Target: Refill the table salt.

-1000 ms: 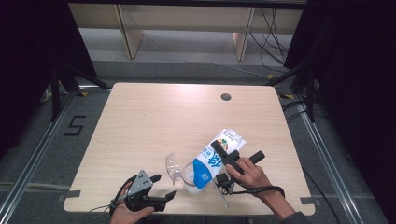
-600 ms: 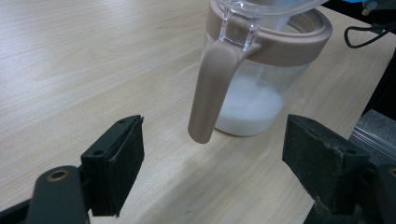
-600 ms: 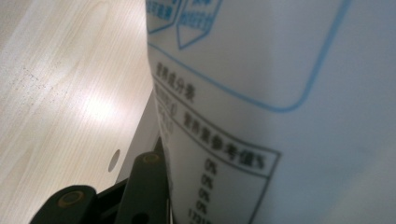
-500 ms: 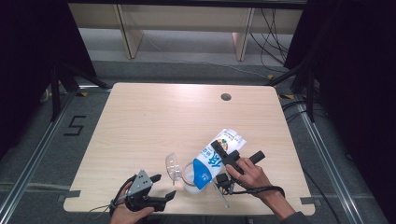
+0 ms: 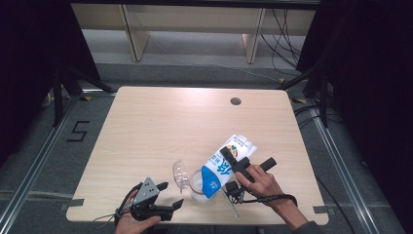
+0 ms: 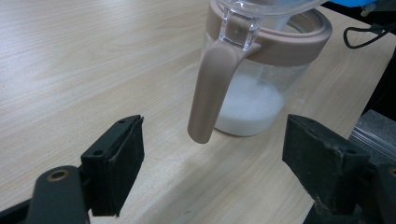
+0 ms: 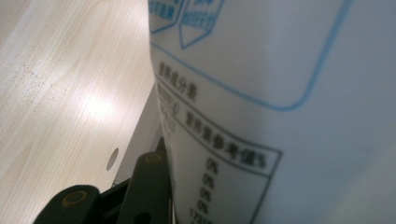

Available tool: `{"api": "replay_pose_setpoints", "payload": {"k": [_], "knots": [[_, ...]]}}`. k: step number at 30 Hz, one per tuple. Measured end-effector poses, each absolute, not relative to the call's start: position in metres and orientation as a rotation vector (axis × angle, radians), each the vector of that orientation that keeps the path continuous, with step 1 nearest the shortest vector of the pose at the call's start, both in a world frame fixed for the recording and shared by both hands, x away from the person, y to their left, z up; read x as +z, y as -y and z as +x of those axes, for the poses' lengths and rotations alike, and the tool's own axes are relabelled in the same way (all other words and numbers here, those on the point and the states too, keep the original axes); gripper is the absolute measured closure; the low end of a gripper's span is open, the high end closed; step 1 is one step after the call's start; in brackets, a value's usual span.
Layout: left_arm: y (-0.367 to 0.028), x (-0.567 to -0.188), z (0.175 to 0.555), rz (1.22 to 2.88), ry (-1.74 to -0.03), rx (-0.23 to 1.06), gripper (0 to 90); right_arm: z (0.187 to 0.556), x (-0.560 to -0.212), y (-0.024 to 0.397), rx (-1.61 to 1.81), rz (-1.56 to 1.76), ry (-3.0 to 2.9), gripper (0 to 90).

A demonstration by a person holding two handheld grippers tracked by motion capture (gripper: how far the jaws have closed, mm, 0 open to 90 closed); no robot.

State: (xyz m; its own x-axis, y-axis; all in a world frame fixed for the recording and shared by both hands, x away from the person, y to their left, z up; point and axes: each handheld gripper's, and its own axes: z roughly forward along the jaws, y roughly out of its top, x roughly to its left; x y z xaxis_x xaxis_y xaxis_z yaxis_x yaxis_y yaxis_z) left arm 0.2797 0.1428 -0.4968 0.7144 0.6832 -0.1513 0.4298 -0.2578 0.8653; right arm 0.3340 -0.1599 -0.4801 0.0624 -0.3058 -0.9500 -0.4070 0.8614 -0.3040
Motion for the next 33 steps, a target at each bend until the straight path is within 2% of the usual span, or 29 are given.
{"api": "replay_pose_setpoints", "payload": {"k": [33], "knots": [[-0.1425, -0.4969, 0.2792, 1.889, -0.872, 0.305, 20.4, 0.3344, -0.481, 0.16, 0.09, -0.58, -1.533, 67.6]]}}
